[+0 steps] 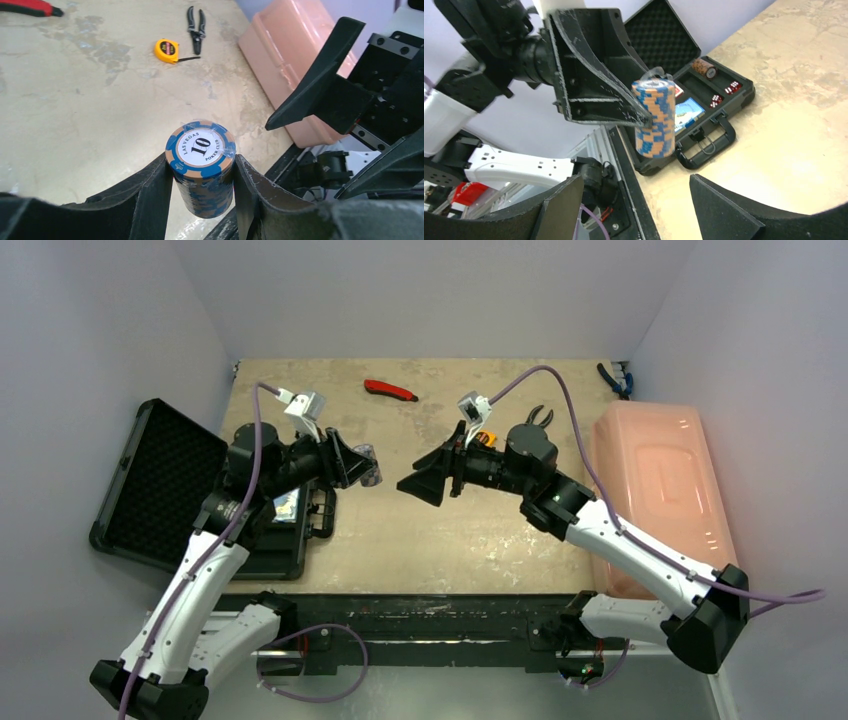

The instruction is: Pack up texas hold em set

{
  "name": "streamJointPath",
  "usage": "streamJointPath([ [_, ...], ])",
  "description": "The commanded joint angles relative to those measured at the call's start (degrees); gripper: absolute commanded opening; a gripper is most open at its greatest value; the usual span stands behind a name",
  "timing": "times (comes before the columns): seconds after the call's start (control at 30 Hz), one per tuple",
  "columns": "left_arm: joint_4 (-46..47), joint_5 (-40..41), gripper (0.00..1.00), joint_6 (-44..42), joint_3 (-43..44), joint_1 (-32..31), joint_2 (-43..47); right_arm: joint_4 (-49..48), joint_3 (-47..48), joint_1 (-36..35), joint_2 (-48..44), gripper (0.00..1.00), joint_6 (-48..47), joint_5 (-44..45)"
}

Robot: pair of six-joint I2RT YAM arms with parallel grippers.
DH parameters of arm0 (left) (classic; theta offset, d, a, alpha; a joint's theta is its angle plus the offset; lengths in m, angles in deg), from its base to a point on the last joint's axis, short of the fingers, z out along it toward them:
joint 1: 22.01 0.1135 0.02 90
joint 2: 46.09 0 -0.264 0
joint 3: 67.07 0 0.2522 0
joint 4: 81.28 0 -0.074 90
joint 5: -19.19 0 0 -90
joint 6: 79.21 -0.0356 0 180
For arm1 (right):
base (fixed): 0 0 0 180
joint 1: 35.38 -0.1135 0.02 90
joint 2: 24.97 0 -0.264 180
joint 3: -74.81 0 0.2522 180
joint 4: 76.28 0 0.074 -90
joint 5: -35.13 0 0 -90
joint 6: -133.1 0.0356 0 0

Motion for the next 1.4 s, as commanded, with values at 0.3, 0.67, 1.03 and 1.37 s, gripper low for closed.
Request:
streamJointPath([
  [0.3, -12.5, 19.3, 0.0, -22.1, 10.7, 0.0, -0.9, 3.4, -1.8, -0.3, -2.6, 0.81, -4.1, 5.2],
  [0.67, -15.1, 18.5, 0.0, -48.8, 8.2, 0.0, 0.1, 4.7, -3.2, -0.3, -4.4, 0.81, -5.3, 6.6],
  [1.03, -27.0, 15.4, 0.0, -78.2, 9.2, 0.0, -4.6, 5.9, -4.6, -0.3, -6.5, 0.81, -7.0, 8.4],
  [1.37, -35.0, 21.2, 0.0, -93.3, 14.5, 1.0, -15.6, 7.0, -5.9, -0.3, -8.7, 0.81, -8.0, 9.6],
])
